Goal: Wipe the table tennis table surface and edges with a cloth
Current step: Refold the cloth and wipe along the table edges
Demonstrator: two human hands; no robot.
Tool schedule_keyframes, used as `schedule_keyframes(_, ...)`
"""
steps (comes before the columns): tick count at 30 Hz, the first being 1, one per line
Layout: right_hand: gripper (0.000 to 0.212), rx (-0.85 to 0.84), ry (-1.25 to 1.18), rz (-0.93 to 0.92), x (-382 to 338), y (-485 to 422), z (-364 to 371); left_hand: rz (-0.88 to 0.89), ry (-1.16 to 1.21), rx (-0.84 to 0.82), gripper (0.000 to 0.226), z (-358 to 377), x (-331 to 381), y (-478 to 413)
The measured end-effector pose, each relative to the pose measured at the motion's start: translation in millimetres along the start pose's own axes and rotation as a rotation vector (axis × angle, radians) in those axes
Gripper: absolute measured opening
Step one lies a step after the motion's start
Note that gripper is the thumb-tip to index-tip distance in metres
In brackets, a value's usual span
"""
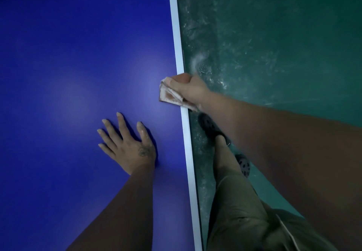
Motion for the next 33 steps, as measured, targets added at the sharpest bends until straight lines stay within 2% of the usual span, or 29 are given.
schedule_keyframes(1, 0.102, 0.045, -0.009, -0.034, 8.6, 9.4, 0.9, 0.0, 0.001, 0.003, 0.068, -1.1, 0.5, 0.1)
schedule_keyframes(2, 0.095, 0.067, -0.016, -0.056, 23.1, 19.1, 6.2, 0.002, 0.002, 0.003, 0.068, -1.4, 0.5, 0.7)
schedule_keyframes(4, 0.074, -0.005, -0.033, -0.038, 61.5, 41.8, 28.9, 0.008, 0.008, 0.002, 0.067, -1.5, 1.6, 0.9)
schedule_keyframes(6, 0.073, -0.044, -0.028, -0.026, 90.3, 66.0, 39.7, 0.006, 0.015, 0.007, 0.067, -1.1, 2.7, 0.1)
schedule_keyframes(8, 0.103, 0.062, 0.019, -0.011, 100.7, 78.8, 31.0, 0.008, 0.013, 0.008, 0.066, -1.6, 2.6, 0.6)
schedule_keyframes(10, 0.11, 0.172, 0.026, -0.019, 83.5, 71.8, 24.3, 0.022, 0.006, 0.017, 0.066, -1.4, 3.1, 0.0)
schedule_keyframes(13, 0.095, 0.232, 0.005, -0.045, 31.4, 26.7, 15.7, 0.025, 0.002, 0.013, 0.065, -1.4, 3.1, 1.4)
schedule_keyframes(17, 0.063, 0.191, 0.041, -0.103, -69.1, -51.6, -14.6, 0.025, -0.003, -0.008, 0.066, 1.9, 2.0, -1.1)
schedule_keyframes(20, 0.055, 0.245, 0.049, -0.155, -126.3, -84.9, -46.3, 0.026, -0.019, -0.022, 0.067, 4.8, -1.7, -1.0)
schedule_keyframes(25, 0.039, 0.112, 0.042, -0.192, -129.5, -91.7, -21.1, 0.051, -0.005, -0.032, 0.068, 5.8, 1.5, -3.0)
schedule_keyframes(27, 0.052, 0.118, -0.005, -0.184, -108.0, -72.3, -9.4, 0.046, -0.014, -0.036, 0.068, 4.0, -0.8, -2.1)
schedule_keyframes(29, 0.085, 0.181, -0.035, -0.115, -89.4, -54.5, -10.7, 0.051, -0.01, -0.053, 0.068, 3.5, 2.5, -2.4)
schedule_keyframes(30, 0.093, 0.203, -0.022, -0.102, -84.6, -50.7, -11.8, 0.061, -0.002, -0.056, 0.067, 2.4, 7.0, -3.2)
schedule_keyframes(33, 0.092, 0.205, -0.025, -0.086, -97.4, -69.7, -13.9, 0.061, 0.092, -0.062, 0.064, 1.7, 31.9, -28.7)
Point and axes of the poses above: each hand's wrist, its own y-axis away from the middle knuckle, its own z-axis out of the palm, x = y × z, the point moved 10 cm from there along -y, towards the middle knuckle, and after that the axes turned 4 degrees about -y, right-handed, at the moved point
